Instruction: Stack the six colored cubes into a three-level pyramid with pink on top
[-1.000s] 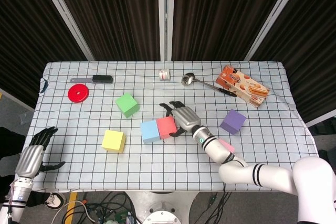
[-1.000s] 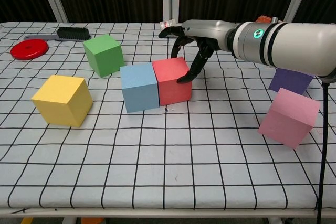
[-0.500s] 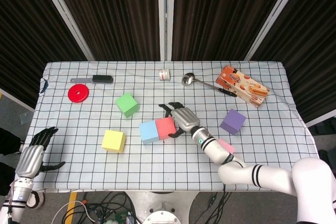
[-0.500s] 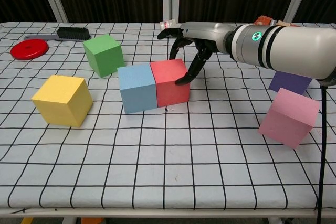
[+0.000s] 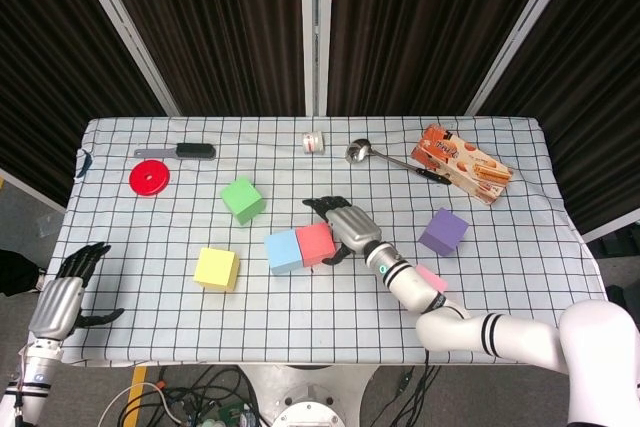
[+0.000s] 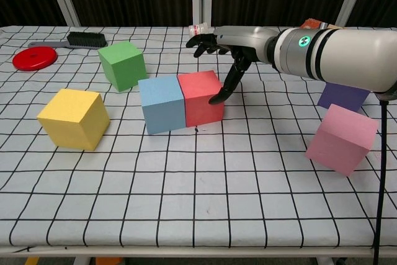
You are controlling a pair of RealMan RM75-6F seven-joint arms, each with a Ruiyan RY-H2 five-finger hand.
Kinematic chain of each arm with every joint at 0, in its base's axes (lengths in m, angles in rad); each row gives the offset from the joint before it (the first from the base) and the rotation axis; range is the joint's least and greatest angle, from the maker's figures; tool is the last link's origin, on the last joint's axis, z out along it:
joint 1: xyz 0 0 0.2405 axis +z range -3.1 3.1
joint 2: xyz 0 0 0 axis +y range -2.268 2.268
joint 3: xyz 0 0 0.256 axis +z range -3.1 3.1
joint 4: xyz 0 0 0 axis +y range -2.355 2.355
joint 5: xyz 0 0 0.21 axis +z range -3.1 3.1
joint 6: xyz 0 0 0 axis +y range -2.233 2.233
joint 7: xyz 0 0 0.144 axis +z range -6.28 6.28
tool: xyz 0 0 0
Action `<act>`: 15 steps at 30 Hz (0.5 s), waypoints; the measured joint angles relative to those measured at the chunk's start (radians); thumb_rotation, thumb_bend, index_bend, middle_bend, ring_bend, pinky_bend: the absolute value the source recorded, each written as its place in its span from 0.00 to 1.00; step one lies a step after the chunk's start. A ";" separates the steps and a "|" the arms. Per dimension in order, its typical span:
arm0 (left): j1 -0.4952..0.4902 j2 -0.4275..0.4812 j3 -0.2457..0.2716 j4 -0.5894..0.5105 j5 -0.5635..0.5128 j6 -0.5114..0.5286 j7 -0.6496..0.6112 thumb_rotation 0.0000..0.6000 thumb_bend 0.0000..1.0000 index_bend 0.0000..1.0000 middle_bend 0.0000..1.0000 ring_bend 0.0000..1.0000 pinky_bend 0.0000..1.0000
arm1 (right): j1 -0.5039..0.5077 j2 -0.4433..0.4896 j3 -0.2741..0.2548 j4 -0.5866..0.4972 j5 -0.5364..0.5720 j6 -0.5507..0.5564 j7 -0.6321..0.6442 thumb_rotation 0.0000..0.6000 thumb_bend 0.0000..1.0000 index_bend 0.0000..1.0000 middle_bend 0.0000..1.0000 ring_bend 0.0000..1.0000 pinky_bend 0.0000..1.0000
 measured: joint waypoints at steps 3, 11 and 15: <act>0.001 -0.001 -0.001 -0.004 -0.001 0.002 0.008 1.00 0.01 0.09 0.04 0.00 0.08 | -0.010 0.016 0.010 -0.025 -0.012 0.016 0.014 1.00 0.03 0.00 0.06 0.00 0.00; -0.030 0.010 -0.012 -0.043 0.033 0.001 0.022 1.00 0.01 0.09 0.04 0.00 0.08 | -0.074 0.142 0.045 -0.127 -0.073 0.128 0.039 1.00 0.03 0.00 0.06 0.00 0.00; -0.084 0.020 -0.019 -0.063 0.089 -0.015 0.039 1.00 0.01 0.09 0.07 0.00 0.08 | -0.121 0.226 0.064 -0.187 -0.087 0.180 0.062 1.00 0.03 0.00 0.06 0.00 0.00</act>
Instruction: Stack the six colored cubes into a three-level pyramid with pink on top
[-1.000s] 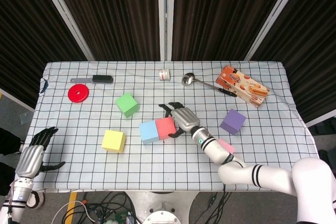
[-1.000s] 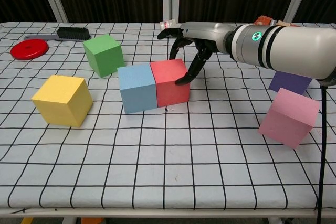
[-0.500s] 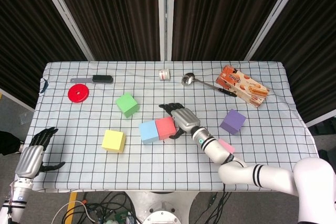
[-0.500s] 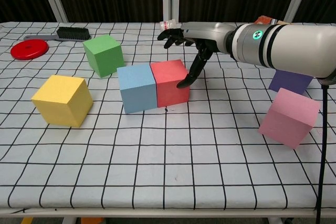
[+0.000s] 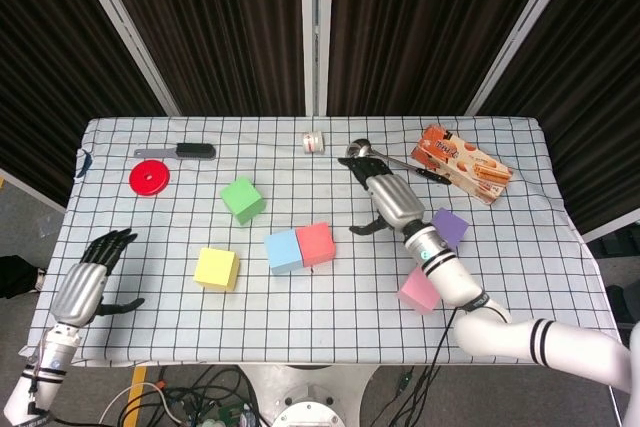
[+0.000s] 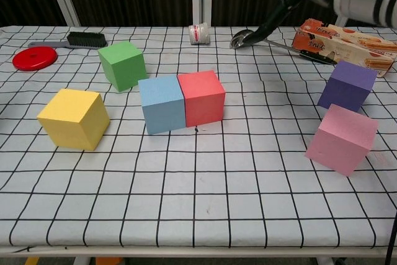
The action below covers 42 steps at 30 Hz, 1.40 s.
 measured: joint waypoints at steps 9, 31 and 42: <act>-0.159 0.012 -0.007 -0.024 0.054 -0.159 -0.137 1.00 0.07 0.10 0.10 0.00 0.09 | -0.129 0.185 0.023 -0.104 -0.045 0.063 0.122 1.00 0.03 0.00 0.06 0.00 0.00; -0.320 -0.141 0.030 0.170 0.078 -0.256 -0.300 1.00 0.23 0.19 0.42 0.07 0.16 | -0.230 0.235 0.005 -0.017 -0.145 0.048 0.330 1.00 0.04 0.00 0.06 0.00 0.00; -0.281 -0.172 -0.017 0.103 -0.025 -0.199 -0.146 1.00 0.24 0.23 0.52 0.16 0.19 | -0.246 0.231 0.007 -0.003 -0.161 0.052 0.353 1.00 0.05 0.00 0.06 0.00 0.00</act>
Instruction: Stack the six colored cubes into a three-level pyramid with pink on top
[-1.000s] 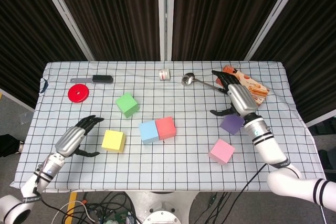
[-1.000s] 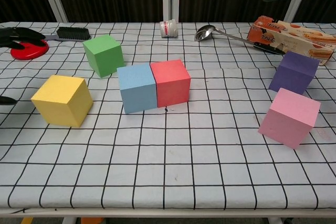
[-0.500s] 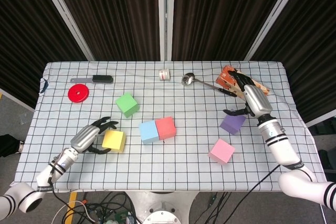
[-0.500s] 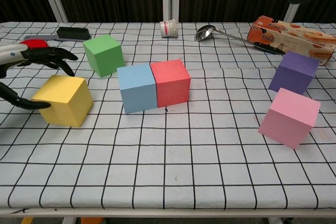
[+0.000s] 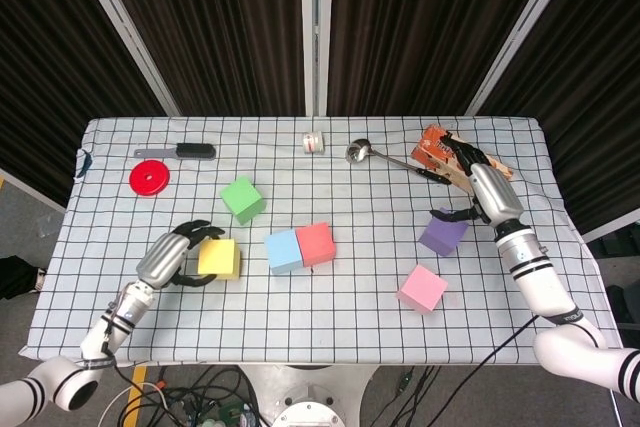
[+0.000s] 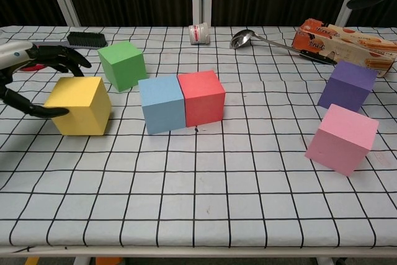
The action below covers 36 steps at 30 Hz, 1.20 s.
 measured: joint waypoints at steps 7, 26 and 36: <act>0.033 -0.013 -0.048 -0.152 -0.140 0.005 0.140 1.00 0.24 0.23 0.54 0.18 0.17 | -0.002 -0.011 -0.002 0.009 -0.004 -0.001 0.000 1.00 0.05 0.00 0.06 0.00 0.00; 0.055 -0.092 -0.104 -0.271 -0.287 0.027 0.372 1.00 0.24 0.23 0.56 0.20 0.15 | -0.022 -0.007 -0.001 0.028 -0.012 0.002 0.013 1.00 0.06 0.00 0.06 0.00 0.00; 0.074 -0.124 -0.095 -0.310 -0.317 0.047 0.462 1.00 0.24 0.23 0.56 0.20 0.15 | -0.028 -0.006 -0.002 0.023 -0.022 0.005 0.015 1.00 0.06 0.00 0.06 0.00 0.00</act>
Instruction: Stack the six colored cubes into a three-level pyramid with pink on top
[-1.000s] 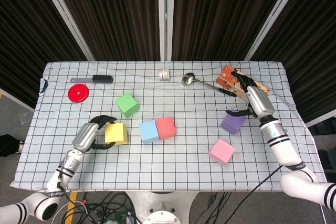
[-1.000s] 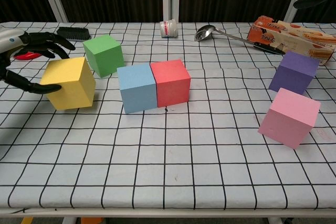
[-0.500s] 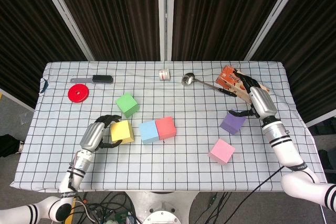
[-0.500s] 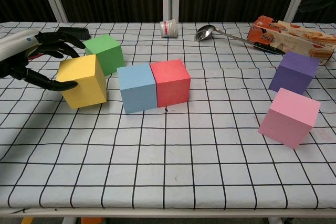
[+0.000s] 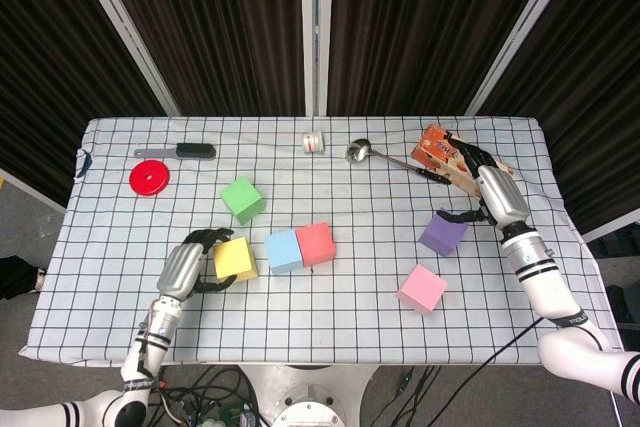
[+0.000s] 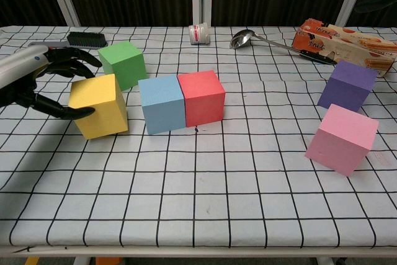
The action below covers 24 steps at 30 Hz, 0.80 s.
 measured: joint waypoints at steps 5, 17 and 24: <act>0.003 -0.014 -0.004 -0.007 -0.014 0.000 0.019 1.00 0.24 0.23 0.56 0.20 0.15 | -0.007 0.000 -0.002 0.000 -0.003 0.005 0.004 1.00 0.06 0.00 0.06 0.00 0.00; -0.003 -0.051 -0.039 -0.034 -0.087 0.003 0.112 1.00 0.25 0.23 0.57 0.20 0.13 | -0.016 -0.004 -0.006 0.011 -0.008 0.003 0.018 1.00 0.06 0.00 0.06 0.00 0.00; -0.013 -0.064 -0.048 -0.054 -0.110 -0.011 0.137 1.00 0.25 0.23 0.57 0.20 0.13 | -0.019 -0.007 -0.008 0.021 -0.008 -0.004 0.027 1.00 0.06 0.00 0.06 0.00 0.00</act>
